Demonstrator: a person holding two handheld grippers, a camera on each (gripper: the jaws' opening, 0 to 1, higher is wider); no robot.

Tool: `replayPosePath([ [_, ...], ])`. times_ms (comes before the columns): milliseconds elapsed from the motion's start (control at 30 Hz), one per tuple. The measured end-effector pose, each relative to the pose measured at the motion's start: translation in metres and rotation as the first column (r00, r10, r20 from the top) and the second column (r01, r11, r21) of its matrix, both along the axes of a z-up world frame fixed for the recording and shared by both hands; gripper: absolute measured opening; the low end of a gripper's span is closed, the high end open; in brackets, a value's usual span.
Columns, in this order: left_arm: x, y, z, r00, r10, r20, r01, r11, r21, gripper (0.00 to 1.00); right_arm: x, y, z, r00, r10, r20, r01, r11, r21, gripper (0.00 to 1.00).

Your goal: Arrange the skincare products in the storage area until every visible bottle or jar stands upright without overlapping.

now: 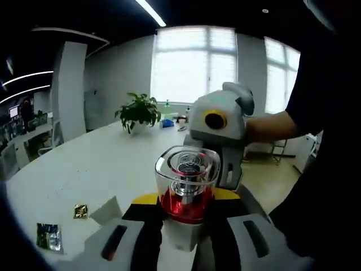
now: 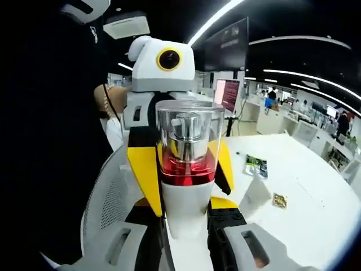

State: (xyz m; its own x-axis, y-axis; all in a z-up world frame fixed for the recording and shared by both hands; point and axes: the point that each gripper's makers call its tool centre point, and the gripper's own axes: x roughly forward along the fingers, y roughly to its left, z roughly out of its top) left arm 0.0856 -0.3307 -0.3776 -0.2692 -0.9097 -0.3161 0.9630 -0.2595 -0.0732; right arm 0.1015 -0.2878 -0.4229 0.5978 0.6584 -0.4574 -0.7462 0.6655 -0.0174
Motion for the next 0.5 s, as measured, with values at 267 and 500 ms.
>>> replayPosePath([
  [267, 0.000, -0.017, -0.023, 0.998, -0.050, -0.047, 0.052, 0.998, 0.037, 0.29, 0.003, -0.019, -0.026, 0.998, -0.035, -0.050, 0.033, 0.999, -0.038, 0.21],
  [500, 0.004, -0.029, -0.064, 0.995, -0.098, -0.008, 0.099, 0.989, 0.109, 0.29, 0.005, -0.040, -0.075, 0.995, -0.041, -0.091, 0.024, 0.983, -0.181, 0.21],
])
